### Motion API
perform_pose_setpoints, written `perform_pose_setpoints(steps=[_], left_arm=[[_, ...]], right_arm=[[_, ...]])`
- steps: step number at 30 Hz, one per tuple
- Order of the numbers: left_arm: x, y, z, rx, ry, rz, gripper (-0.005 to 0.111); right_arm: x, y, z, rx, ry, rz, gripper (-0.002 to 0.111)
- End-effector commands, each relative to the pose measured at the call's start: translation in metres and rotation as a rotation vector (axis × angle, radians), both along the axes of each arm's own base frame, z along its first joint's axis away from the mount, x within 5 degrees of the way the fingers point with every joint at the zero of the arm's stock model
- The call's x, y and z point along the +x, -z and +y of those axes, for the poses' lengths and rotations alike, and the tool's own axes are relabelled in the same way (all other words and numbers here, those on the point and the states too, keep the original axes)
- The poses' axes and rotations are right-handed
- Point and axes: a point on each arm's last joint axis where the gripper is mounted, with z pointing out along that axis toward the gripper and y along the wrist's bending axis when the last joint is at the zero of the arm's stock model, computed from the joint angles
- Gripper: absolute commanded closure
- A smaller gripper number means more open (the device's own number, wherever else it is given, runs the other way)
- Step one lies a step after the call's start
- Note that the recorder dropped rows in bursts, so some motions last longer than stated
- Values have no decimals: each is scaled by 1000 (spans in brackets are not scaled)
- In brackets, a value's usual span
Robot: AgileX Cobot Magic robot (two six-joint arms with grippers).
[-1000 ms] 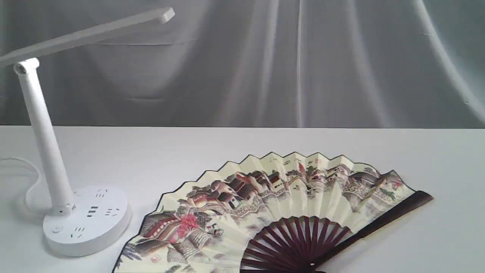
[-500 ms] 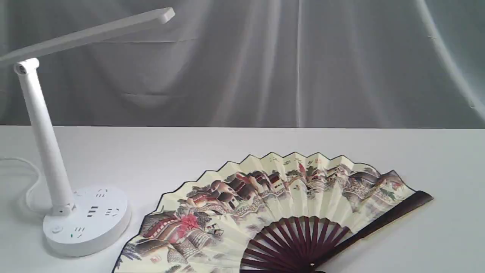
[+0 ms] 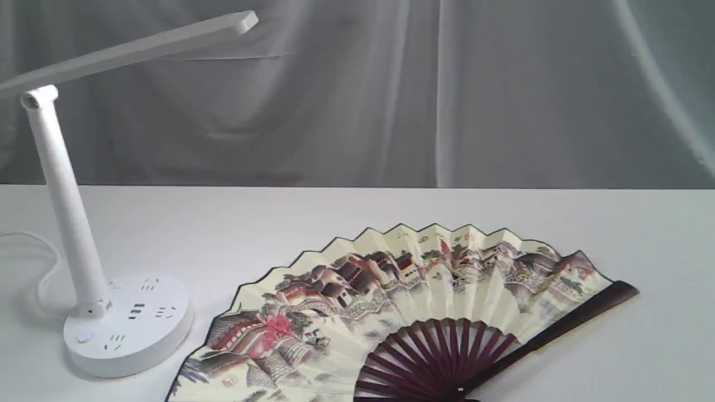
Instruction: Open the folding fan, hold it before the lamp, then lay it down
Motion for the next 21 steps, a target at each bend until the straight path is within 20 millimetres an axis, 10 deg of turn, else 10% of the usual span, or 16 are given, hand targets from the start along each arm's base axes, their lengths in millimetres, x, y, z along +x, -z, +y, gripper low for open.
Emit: perform_pose_setpoints(steps=[1, 21], left_arm=[[0, 1, 0, -9, 5, 5, 107], [0, 4, -1, -32, 5, 32, 107]], right_arm=[[-1, 5, 1, -2, -8, 43, 108], [-1, 5, 1, -3, -7, 43, 108]])
